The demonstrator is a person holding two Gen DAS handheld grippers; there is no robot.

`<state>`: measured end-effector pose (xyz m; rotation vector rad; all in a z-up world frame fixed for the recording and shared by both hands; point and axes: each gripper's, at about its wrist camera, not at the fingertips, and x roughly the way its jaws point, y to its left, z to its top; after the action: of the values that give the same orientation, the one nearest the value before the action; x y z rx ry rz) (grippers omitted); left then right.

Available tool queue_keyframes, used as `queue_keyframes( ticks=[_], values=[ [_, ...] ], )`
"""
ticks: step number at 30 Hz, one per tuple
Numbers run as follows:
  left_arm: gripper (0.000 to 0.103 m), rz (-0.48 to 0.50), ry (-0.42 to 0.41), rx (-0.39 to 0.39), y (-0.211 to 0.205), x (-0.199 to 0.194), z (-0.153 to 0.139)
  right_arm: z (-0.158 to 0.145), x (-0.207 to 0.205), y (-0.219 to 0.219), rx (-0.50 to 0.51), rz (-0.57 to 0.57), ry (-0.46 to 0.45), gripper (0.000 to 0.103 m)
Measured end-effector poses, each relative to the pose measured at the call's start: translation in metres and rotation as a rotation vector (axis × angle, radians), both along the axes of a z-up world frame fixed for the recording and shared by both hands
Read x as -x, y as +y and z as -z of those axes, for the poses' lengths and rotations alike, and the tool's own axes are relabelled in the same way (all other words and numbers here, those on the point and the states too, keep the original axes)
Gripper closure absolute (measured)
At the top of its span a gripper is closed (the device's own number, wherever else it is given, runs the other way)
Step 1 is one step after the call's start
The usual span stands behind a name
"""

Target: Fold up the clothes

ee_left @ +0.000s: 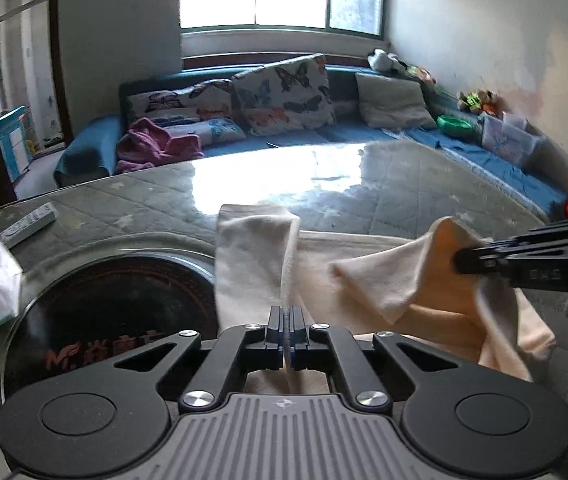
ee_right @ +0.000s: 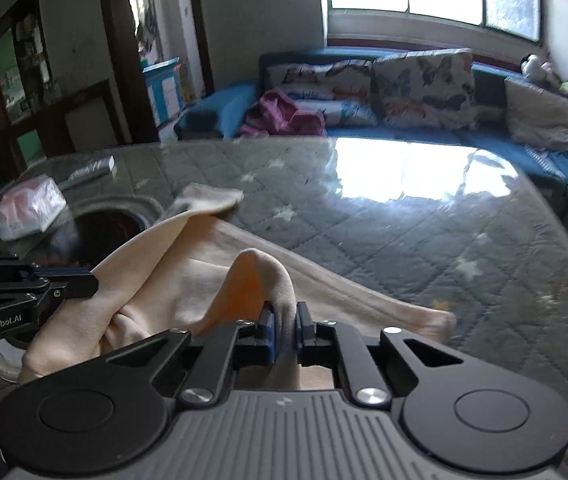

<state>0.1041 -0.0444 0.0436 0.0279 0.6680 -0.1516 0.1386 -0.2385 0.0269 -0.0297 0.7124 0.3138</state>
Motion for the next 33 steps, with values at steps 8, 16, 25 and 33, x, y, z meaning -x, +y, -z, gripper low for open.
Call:
queue_keyframes(
  ticks=[8, 16, 25, 33],
  values=[
    [0.101, -0.074, -0.060, 0.054, 0.029, 0.048, -0.019, -0.033, 0.059, -0.039, -0.019, 0.106, -0.112, 0.095],
    [0.101, -0.165, -0.043, 0.103, 0.070, 0.114, -0.019, -0.032, 0.126, -0.094, -0.053, 0.271, -0.110, 0.095],
    [0.100, -0.115, -0.014, 0.084, 0.066, 0.146, -0.016, 0.011, 0.157, -0.145, -0.059, 0.432, 0.037, 0.074],
    [0.089, -0.028, -0.004, 0.082, 0.048, 0.161, -0.016, 0.011, 0.148, -0.126, 0.095, 0.329, 0.017, 0.045]
  ],
)
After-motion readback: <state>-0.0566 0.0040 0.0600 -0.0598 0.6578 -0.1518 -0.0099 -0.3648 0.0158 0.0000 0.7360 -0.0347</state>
